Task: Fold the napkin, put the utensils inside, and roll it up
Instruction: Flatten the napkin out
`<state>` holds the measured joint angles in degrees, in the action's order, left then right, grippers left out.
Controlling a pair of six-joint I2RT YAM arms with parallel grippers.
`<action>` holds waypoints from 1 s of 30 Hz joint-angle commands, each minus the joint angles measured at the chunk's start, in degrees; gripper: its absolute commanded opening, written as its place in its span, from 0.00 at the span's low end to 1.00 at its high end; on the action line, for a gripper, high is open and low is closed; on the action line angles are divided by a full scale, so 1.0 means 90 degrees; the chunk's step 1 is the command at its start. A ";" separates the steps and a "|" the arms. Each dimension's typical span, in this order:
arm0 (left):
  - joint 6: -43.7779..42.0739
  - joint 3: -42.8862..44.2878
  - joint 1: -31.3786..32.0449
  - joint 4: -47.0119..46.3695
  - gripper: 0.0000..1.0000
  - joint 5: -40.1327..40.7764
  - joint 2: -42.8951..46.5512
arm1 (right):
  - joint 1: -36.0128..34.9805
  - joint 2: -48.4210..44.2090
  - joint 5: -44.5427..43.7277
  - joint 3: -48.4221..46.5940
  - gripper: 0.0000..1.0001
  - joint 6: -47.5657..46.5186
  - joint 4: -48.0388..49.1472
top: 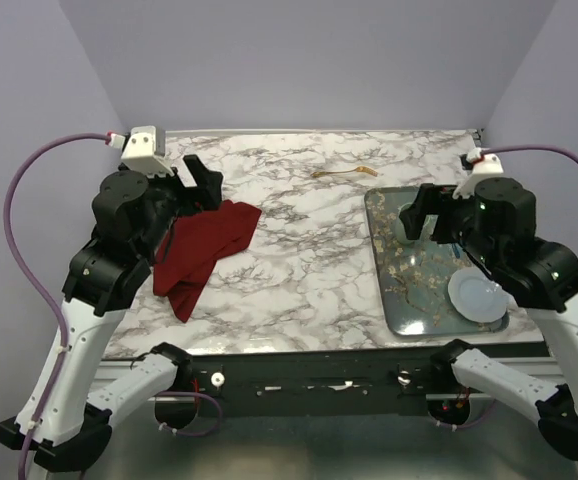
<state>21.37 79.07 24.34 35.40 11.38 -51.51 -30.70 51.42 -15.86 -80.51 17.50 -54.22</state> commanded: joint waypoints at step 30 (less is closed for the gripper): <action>0.1786 0.0500 -0.0165 -0.0173 0.55 0.2114 -0.6591 | -0.0036 0.4257 0.3442 0.0820 1.00 0.0722 0.2879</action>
<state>34.15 78.76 22.50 34.63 24.99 -107.22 -30.70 88.05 13.45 -73.78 22.98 -30.76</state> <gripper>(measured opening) 0.507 0.998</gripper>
